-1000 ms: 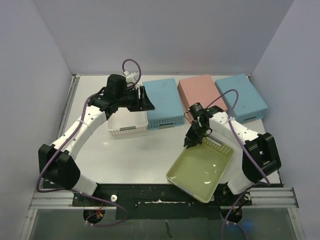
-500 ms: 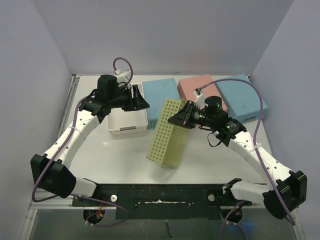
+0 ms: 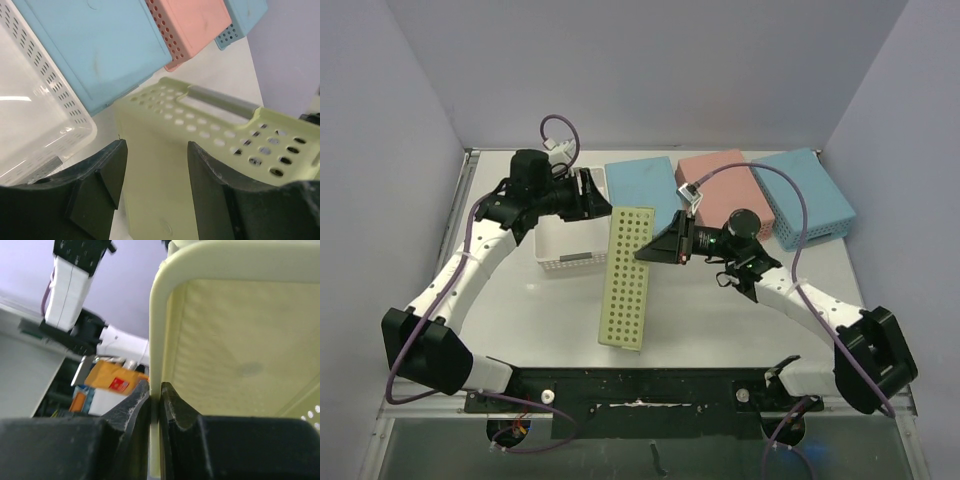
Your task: Turn the large container upside down
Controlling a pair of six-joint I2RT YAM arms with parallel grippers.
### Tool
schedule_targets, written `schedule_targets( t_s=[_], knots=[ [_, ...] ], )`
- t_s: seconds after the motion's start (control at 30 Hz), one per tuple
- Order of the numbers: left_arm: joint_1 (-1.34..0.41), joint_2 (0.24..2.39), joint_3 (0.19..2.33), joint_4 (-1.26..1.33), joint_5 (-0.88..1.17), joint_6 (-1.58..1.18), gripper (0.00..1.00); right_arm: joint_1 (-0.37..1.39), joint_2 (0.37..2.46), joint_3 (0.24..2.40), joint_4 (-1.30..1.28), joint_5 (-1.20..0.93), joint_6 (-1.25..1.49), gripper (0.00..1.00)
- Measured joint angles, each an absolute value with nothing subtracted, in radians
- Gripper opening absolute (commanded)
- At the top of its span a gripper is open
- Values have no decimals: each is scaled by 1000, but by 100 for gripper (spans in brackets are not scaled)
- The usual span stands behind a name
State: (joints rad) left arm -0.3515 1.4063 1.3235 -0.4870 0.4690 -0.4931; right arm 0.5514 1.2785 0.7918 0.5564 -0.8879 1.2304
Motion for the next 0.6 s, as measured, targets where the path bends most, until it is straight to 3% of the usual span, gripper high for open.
schedule_targets(
  t_s=[0.2,0.37,0.53,0.6],
  knots=[
    [-345,1406,1304,-476,488,-494,50,550,1402,562,1093,-1025,1539,0],
    [-345,1406,1304,-471,503,-492,50,532,1505,424,1394,-1052,1749,2],
    [-345,1406,1304,-471,506,-488,50,485,1547,334,1475,-1052,1799,13],
    [-345,1406,1304,-471,506,-486,50,463,1526,315,1411,-1055,1757,26]
  ],
)
